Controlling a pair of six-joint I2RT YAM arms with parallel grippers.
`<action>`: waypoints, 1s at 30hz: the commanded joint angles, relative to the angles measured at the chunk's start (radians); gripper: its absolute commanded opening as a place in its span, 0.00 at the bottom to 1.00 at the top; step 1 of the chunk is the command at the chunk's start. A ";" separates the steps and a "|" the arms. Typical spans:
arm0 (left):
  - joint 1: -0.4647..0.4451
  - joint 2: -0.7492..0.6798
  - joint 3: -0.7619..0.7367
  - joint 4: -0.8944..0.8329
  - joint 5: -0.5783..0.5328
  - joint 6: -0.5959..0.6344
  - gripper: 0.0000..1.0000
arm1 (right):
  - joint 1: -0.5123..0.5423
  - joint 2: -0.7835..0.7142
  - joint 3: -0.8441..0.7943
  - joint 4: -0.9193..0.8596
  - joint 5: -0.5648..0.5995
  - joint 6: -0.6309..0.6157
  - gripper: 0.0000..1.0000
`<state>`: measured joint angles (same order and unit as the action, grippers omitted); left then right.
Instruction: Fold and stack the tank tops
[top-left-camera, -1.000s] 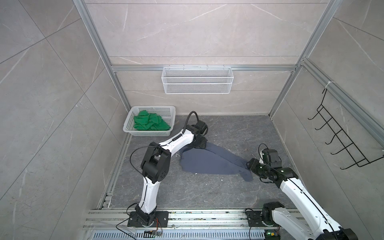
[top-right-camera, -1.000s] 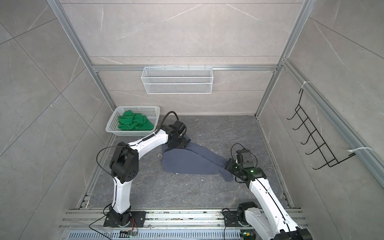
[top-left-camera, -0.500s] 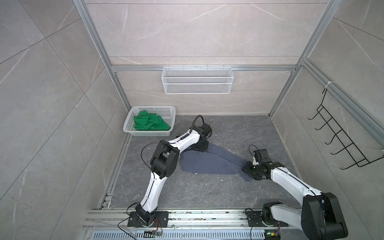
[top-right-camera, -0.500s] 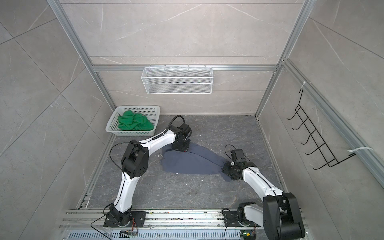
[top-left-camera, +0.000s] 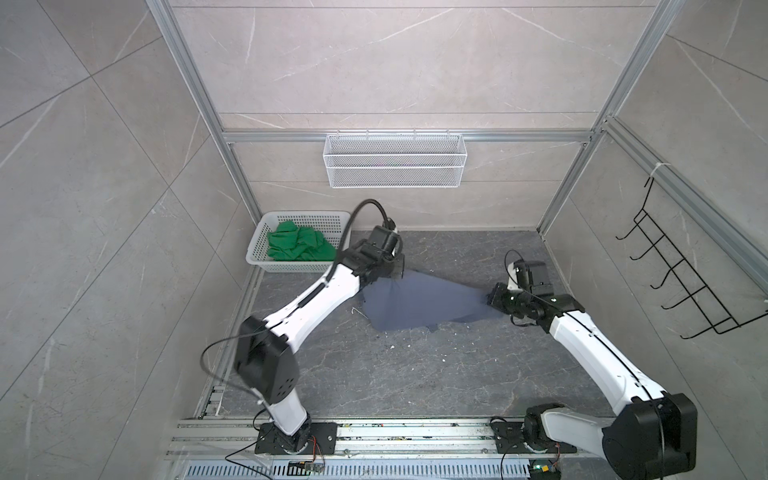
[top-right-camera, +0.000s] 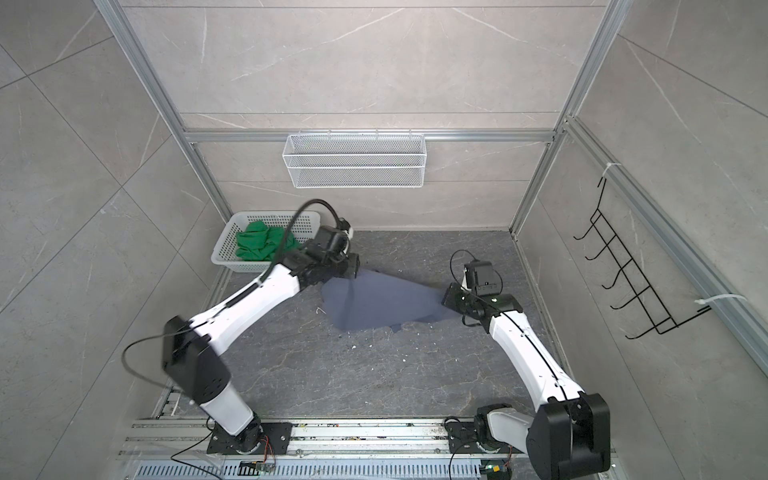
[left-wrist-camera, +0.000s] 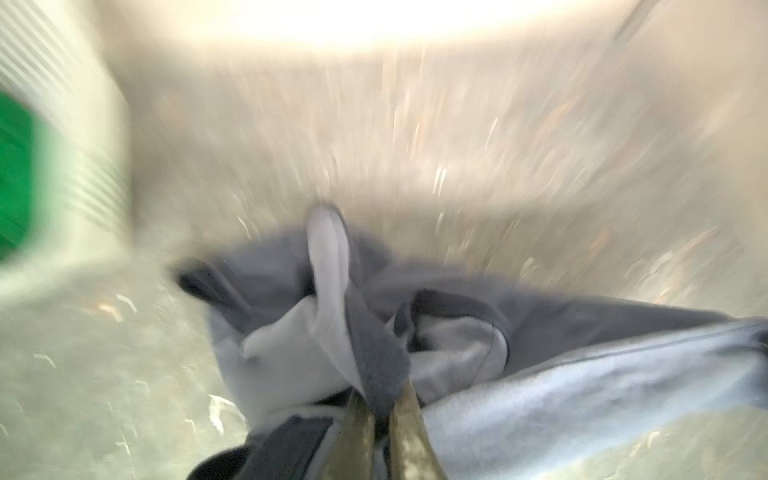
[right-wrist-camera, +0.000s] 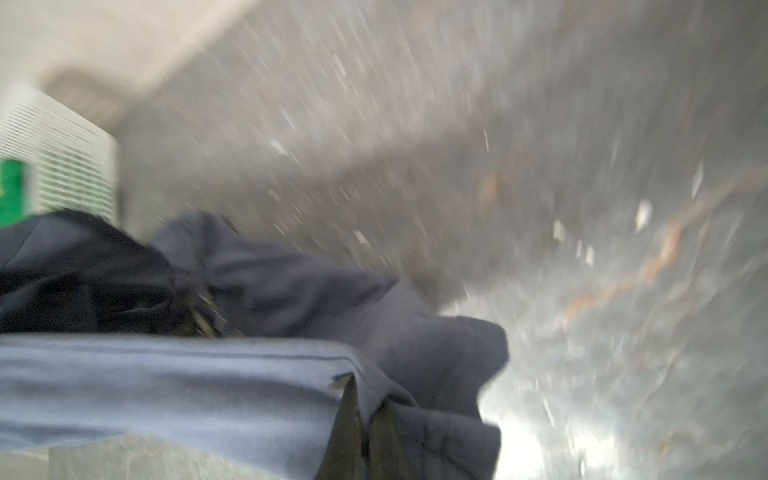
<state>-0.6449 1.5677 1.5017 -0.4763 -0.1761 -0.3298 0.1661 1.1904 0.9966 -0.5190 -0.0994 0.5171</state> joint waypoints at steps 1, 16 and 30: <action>0.004 -0.203 -0.199 0.249 -0.097 0.041 0.00 | 0.036 -0.085 0.027 -0.070 0.100 -0.078 0.00; -0.029 -0.504 -0.914 0.207 0.136 -0.328 0.55 | 0.129 -0.157 -0.427 -0.072 -0.025 0.130 0.47; -0.250 -0.018 -0.354 -0.229 -0.114 -0.216 0.60 | 0.130 -0.267 -0.408 -0.126 0.134 0.166 0.54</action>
<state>-0.8646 1.4471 1.0550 -0.5255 -0.1692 -0.5922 0.2916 0.9390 0.5873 -0.6327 0.0132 0.6594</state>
